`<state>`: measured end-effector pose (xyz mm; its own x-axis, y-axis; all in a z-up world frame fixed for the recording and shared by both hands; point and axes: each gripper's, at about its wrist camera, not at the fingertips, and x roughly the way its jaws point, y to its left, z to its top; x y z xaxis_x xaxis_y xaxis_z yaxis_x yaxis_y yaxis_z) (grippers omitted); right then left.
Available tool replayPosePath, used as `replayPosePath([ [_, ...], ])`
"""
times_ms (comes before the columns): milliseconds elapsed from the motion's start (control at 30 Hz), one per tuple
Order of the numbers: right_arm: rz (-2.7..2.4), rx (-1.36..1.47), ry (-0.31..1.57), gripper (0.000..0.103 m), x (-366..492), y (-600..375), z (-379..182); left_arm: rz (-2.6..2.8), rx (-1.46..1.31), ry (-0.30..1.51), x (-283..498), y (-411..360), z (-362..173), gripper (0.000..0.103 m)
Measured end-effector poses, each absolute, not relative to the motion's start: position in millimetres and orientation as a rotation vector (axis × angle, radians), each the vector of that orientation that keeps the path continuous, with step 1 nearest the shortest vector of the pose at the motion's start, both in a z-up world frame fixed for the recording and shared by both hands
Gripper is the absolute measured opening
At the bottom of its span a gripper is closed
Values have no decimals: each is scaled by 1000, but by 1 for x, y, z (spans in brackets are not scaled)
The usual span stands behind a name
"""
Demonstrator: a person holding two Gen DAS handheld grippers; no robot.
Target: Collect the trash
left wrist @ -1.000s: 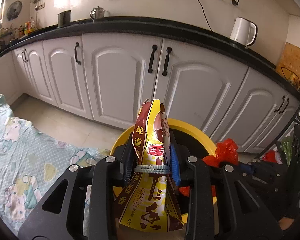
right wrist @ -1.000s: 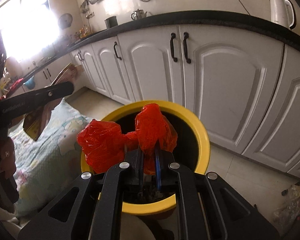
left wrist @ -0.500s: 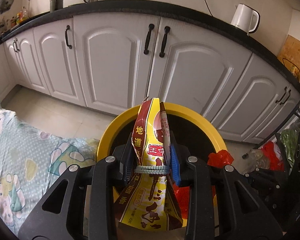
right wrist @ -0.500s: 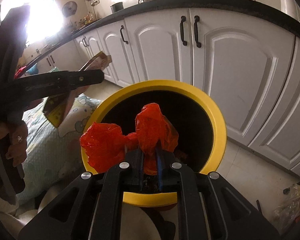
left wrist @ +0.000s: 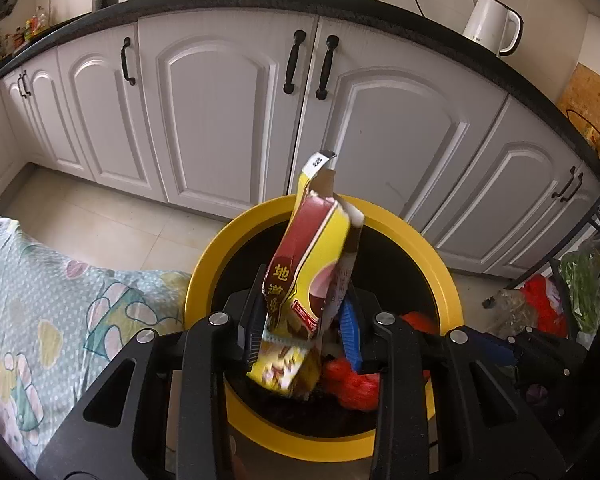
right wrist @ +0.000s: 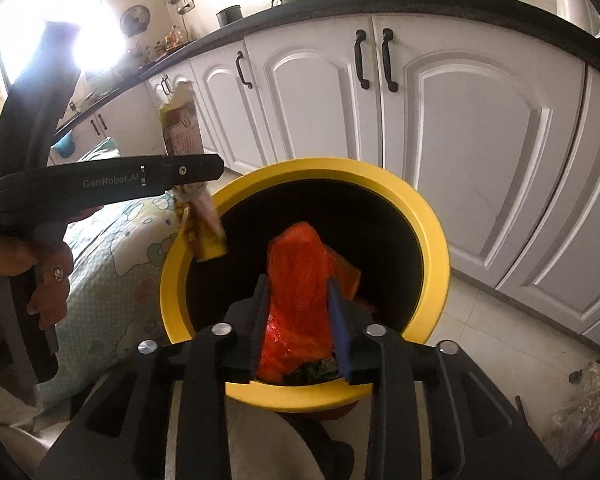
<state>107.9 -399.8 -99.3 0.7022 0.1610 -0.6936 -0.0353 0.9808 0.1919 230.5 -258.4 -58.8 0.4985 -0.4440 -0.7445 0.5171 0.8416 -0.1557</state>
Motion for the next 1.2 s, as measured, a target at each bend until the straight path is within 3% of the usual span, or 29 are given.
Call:
replayPosePath([
  [233,89,171,765,44,102,-402,-92,-579,81,860,227,-252,-52,40],
  [400,62,178,734,60,95,-406,-81,-568,69,853,223,-245,-43,60],
  [567,51,181,703,66,87,-408,-68,-546,45,832,214,-230,-28,82],
  [600,51,178,698,74,86,-407,-65,-541,42,828,212,-227,-25,88],
  [700,39,174,667,85,79,-403,-56,-529,33,810,205,-217,-16,92],
  [933,48,155,619,97,67,-388,-35,-475,4,741,174,-181,6,92],
  [1200,57,97,548,97,49,-359,-17,-420,-16,672,141,-140,22,92],
])
